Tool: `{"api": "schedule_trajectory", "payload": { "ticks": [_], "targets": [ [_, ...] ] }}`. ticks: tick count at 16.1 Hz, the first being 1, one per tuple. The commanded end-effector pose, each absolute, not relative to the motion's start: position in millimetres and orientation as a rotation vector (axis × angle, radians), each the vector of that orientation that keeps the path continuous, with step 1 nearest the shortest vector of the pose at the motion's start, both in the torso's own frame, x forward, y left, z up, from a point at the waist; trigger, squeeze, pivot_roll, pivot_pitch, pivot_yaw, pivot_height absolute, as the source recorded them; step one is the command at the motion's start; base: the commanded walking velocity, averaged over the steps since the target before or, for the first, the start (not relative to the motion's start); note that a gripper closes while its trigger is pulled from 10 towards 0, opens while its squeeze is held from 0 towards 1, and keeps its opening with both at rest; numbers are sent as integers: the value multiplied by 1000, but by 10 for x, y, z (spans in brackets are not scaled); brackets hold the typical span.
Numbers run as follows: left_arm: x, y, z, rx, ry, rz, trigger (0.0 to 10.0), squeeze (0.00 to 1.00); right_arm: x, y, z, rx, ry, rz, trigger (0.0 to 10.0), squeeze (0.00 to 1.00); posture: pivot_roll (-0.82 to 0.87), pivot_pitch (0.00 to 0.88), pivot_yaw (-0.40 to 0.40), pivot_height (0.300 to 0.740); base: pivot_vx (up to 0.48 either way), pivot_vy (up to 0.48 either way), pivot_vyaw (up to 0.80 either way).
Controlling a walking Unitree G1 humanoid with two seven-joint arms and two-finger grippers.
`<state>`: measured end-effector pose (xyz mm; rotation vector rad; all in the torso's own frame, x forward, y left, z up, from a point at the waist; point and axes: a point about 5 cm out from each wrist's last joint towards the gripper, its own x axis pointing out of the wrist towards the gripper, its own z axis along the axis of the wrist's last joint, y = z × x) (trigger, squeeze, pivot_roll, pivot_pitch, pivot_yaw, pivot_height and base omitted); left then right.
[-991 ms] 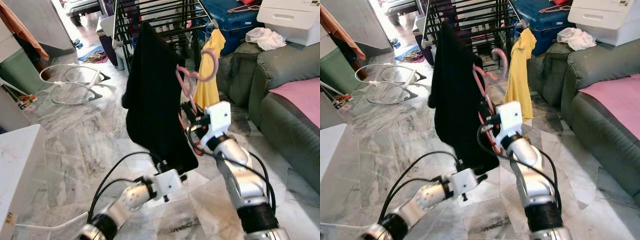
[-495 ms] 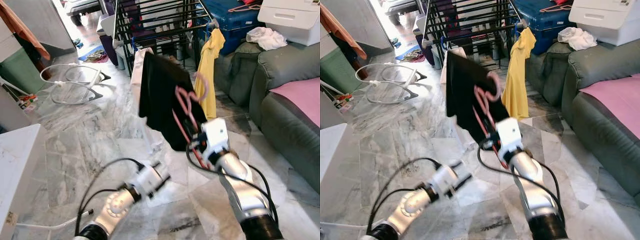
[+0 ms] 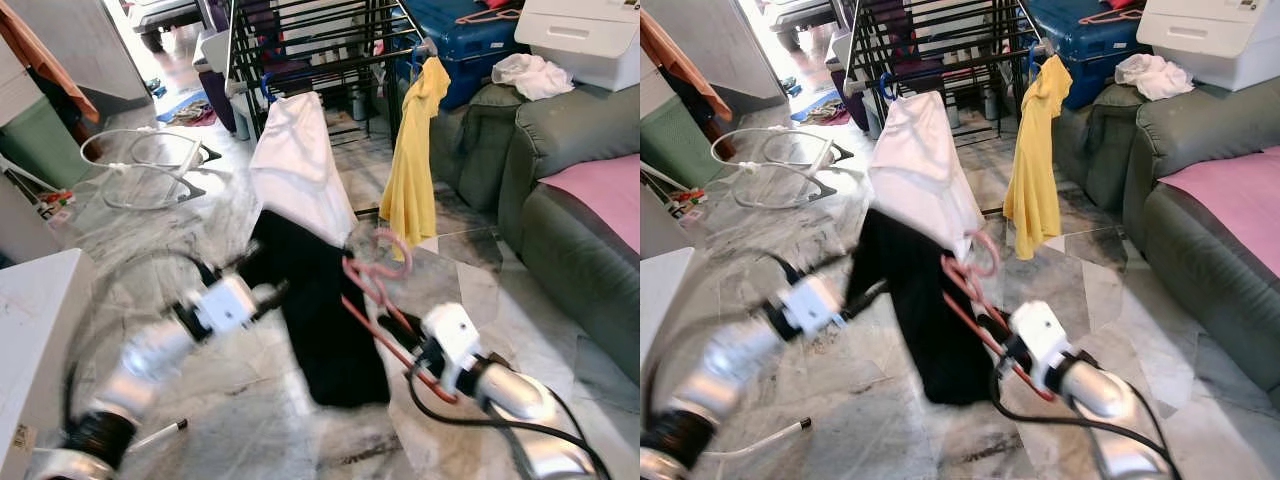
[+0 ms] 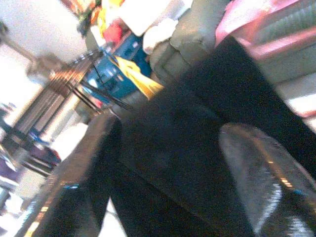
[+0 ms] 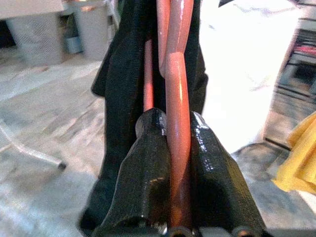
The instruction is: Hang hanger
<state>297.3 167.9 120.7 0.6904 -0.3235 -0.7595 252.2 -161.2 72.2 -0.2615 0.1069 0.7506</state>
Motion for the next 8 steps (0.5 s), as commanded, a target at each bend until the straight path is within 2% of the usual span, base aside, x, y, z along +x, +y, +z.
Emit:
{"api": "schedule_trajectory", "payload": {
  "ticks": [1,5,8],
  "targets": [
    [2996,1738,1285,779,-319,-806,10000,1000,2520,-1493,879,-244,9,826,10000,0,-187,0,212,740,0,0,0],
    [3007,1775,1344,904,-285,-946,10000,1000,2459,-1529,864,-303,37,951,10000,0,-190,0,228,740,0,0,0],
    [3000,1775,1314,932,-249,-1010,10000,1000,2448,-1557,913,-338,42,1030,10000,0,-192,0,237,740,0,0,0]
  ]
}}
